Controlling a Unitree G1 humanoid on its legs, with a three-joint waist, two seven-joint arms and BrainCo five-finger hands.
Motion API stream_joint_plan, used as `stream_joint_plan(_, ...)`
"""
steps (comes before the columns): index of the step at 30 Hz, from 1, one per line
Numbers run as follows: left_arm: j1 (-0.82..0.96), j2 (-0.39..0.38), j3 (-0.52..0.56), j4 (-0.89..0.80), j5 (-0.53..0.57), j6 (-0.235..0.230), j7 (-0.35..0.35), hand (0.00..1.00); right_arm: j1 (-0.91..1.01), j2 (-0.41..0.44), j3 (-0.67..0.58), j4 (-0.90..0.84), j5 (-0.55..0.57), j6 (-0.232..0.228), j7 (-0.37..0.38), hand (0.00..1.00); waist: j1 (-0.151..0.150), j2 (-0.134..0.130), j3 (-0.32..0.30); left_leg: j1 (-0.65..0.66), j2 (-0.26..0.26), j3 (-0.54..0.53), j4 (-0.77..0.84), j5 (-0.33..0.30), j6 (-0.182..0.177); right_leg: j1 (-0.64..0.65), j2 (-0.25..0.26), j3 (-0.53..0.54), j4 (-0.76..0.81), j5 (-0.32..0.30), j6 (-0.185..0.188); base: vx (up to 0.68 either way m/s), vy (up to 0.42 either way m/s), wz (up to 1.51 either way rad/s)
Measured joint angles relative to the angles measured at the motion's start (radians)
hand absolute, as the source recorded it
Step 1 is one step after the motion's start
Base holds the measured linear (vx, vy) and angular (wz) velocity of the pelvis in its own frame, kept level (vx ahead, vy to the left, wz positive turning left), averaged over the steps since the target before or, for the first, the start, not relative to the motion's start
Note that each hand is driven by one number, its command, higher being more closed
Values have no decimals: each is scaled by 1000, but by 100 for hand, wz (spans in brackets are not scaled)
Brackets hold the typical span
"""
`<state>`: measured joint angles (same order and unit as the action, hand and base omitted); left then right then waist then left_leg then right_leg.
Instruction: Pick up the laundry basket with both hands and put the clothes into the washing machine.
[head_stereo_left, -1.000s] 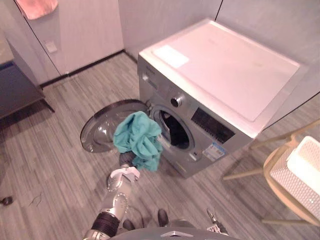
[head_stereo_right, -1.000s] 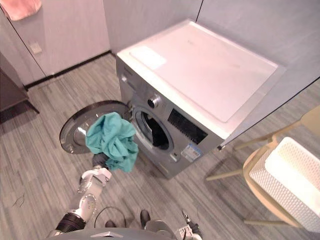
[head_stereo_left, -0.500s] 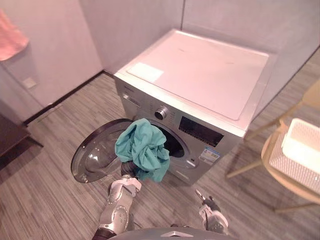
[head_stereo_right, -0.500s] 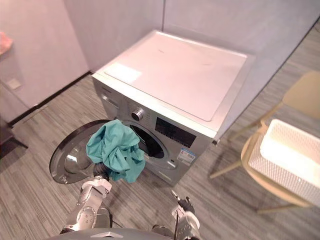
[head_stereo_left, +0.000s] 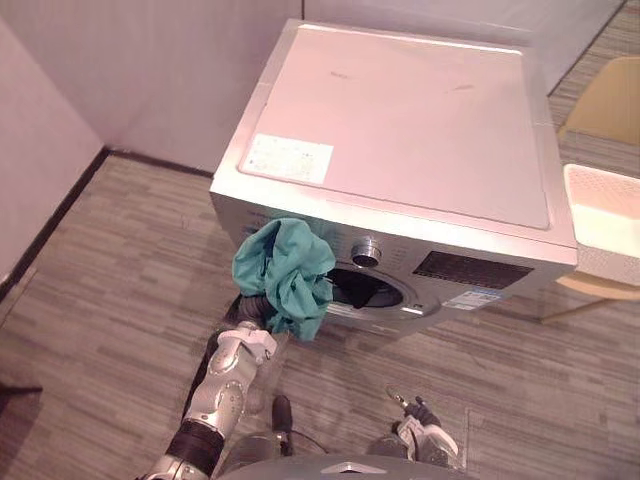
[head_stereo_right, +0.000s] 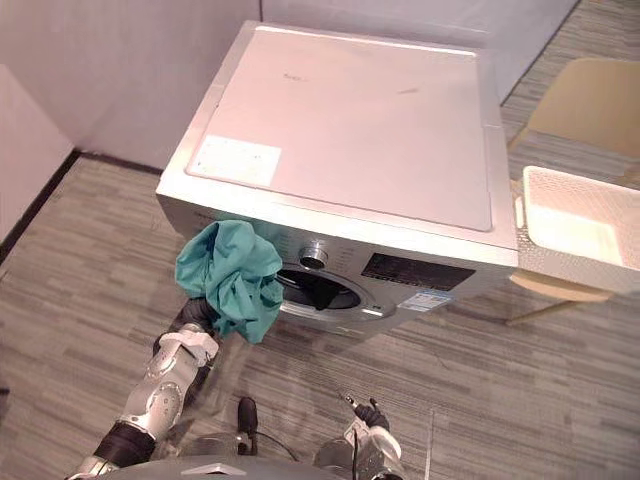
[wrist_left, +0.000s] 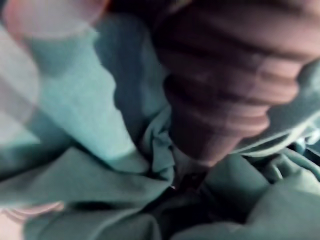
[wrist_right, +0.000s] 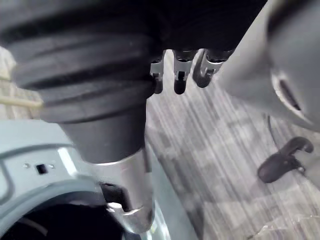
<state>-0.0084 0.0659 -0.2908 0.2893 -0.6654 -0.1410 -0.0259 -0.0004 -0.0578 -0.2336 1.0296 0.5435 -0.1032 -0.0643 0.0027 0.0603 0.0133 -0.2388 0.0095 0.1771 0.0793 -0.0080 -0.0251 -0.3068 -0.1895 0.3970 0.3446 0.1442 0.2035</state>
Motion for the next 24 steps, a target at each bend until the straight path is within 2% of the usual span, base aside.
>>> stream_joint_plan(1, 17, 1, 10, 0, 0, -1, 0, 100, 0, -2, -12, -6, 0, -2, 1, 0, 1, 14, 8, 29, 24, 40, -14, -2, 3, -20, 37, -54, 40, -28, -21, 25, -6, -100)
stream_joint_plan(2, 30, 6, 22, 7, 0, -2, 0, 100, 2, -2, -17, -25, 0, -1, 3, 0, 5, 23, 13, 60, 44, 52, -37, -11, 19, -29, 81, -88, 46, -87, -38, 27, -36, -98)
stream_joint_plan(3, 34, 9, 28, 12, 0, -2, 0, 100, 4, -1, -17, -29, 0, -2, 6, 0, 5, 29, 16, 71, 53, 61, -44, -21, 34, -29, 106, -90, 37, -111, -38, 3, -82, -82)
stream_joint_plan(4, 32, 17, 40, 33, 0, -3, 0, 100, 8, -1, -18, -27, 0, -1, 15, 0, 1, 26, 19, 79, 56, 80, -59, -23, 50, -31, 136, -87, -4, -144, -44, -21, -129, -49)
stream_joint_plan(5, 30, 17, 50, 48, 0, -3, 0, 100, 16, -2, -25, -27, 0, -1, 20, 0, -5, 7, 18, 78, 52, 91, -61, -23, 50, -27, 150, -97, -74, -146, -54, -34, -141, -36)
stream_joint_plan(6, 30, 17, 51, 51, 0, -3, 0, 100, 23, -3, -26, -26, 0, -1, 21, 0, -6, -1, 21, 78, 48, 95, -61, -23, 48, -21, 152, -104, -114, -140, -62, -34, -220, -7)
stream_joint_plan(7, 30, 18, 50, 54, 0, -3, -1, 100, 38, -2, -26, -21, 0, -1, 20, 0, -14, -26, 27, 81, 24, 94, -66, -19, 36, 0, 144, -107, -179, -110, -67, -13, -253, 5)
stream_joint_plan(8, 31, 15, 45, 59, 0, -3, -1, 100, 51, -3, -43, -7, 0, -1, 20, 0, -14, -51, 25, 86, -6, 92, -86, -10, 25, 14, 117, -108, -204, -183, -81, -10, -259, 11)
stream_joint_plan(9, 26, 14, 43, 68, 0, -3, -2, 100, 50, -9, -61, 6, 0, -1, 20, 0, -13, -48, 26, 86, -11, 90, -103, 2, 23, 8, 110, -111, -210, -200, -93, -9, -230, 12)
stream_joint_plan(10, 21, -8, 31, 87, 0, -2, -1, 100, 54, -23, -94, 13, 0, 0, 19, 0, -16, -26, 31, 94, -5, 50, -149, 41, 15, -1, 122, -131, -209, -194, -97, -20, -213, 19)
stream_joint_plan(11, 19, -21, 9, 99, 0, 1, -3, 100, 61, -32, -111, 24, 0, 1, 19, 0, -20, -6, 34, 104, 10, 22, -164, 44, 5, 13, 136, -149, -213, -187, -106, -21, -212, 22)
stream_joint_plan(12, 19, -27, 2, 107, 0, 3, -5, 100, 67, -37, -117, 34, 0, 0, 20, 0, -21, -1, 32, 112, 19, 13, -164, 44, 0, 27, 143, -160, -218, -185, -109, -2, -149, 23)
stream_joint_plan(14, 24, -30, 3, 121, 0, 3, -6, 100, 89, -37, -128, 52, -1, 0, 20, 0, -21, -11, 27, 144, 45, -17, -164, 41, -21, 84, 162, -197, -243, -181, -116, 16, -149, 33)
stream_joint_plan(16, 22, -24, 8, 121, 0, 2, -7, 100, 90, -33, -124, 51, -1, 0, 21, 0, -19, -15, 23, 143, 56, -34, -164, 44, -27, 99, 167, -216, -262, -173, -128, 3, -120, 29)
stream_joint_plan(18, 36, -8, 10, 124, 0, 3, -13, 100, 90, -28, -105, 51, -1, -1, 33, 0, -10, -33, 26, 130, 68, -43, -147, 43, -36, 102, 177, -226, -268, -171, -138, 5, -89, 20)
stream_joint_plan(19, 41, -7, 10, 125, 0, 4, -13, 100, 90, -23, -91, 51, -1, -1, 34, 0, -12, -39, 30, 112, 70, -50, -109, 26, -37, 102, 177, -233, -257, -178, -145, 14, -72, 31)
stream_joint_plan(21, 57, -2, 9, 125, 0, 15, -14, 100, 90, -8, -84, 56, -1, 1, 35, 0, -12, -50, 59, 22, 90, -96, 146, -71, -44, 107, 185, -266, -159, -231, -154, 24, -58, 45)
stream_joint_plan(24, 68, -8, 4, 102, 0, 20, -17, 100, 82, -16, -61, 38, -1, -2, 33, 0, 4, -59, 100, -58, 106, -100, 394, -111, -31, 103, 191, -293, -26, -299, -164, -42, -65, 30)
